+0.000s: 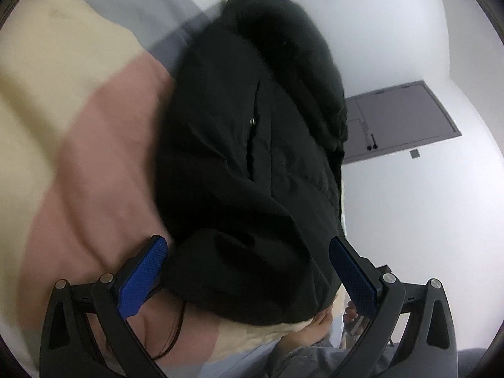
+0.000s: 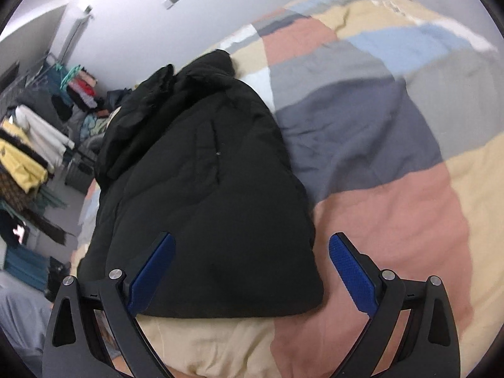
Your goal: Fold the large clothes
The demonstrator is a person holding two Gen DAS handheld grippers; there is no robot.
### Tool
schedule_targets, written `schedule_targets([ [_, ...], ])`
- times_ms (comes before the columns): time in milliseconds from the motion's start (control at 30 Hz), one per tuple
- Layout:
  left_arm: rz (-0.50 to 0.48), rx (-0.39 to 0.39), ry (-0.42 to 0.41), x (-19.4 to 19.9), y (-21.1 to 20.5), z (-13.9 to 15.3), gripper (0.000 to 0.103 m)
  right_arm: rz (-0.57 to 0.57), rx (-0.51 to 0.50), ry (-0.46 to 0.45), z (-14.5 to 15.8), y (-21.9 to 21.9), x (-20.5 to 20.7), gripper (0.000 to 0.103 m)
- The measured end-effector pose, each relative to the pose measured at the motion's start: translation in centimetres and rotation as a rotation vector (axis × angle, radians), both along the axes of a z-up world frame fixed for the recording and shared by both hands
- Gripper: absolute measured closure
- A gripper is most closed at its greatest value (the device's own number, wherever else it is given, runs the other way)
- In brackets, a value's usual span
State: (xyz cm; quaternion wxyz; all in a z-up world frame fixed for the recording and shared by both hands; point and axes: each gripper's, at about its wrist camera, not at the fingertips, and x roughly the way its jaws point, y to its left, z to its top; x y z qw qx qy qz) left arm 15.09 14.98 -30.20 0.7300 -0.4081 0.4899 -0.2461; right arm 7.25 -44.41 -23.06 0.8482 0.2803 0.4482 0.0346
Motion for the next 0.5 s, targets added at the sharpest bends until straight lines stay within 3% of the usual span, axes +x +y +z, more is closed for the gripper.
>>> schedule_targets([
  [233, -0.076, 0.103, 0.007, 2.0, -3.7, -1.1, 0.001, -0.016, 0.039, 0.048, -2.2, -0.4, 1.2, 0.009],
  [300, -0.066, 0.092, 0.004, 1.9, -3.7, -1.2, 0.002, -0.002, 0.070, 0.075, -3.1, -0.2, 1.6, 0.015],
  [367, -0.057, 0.025, -0.009, 1.5, -3.3, -1.1, 0.003, 0.026, 0.116, 0.061, -3.1, 0.2, 1.6, 0.026],
  [433, -0.058, -0.031, -0.036, 0.9, -3.2, -0.6, 0.013, 0.059, 0.120, 0.016, -2.3, 0.9, 1.4, 0.026],
  [500, -0.058, -0.043, -0.038, 0.5, -3.2, -0.5, 0.029, 0.084, 0.135, -0.020, -1.6, 1.2, 1.3, 0.026],
])
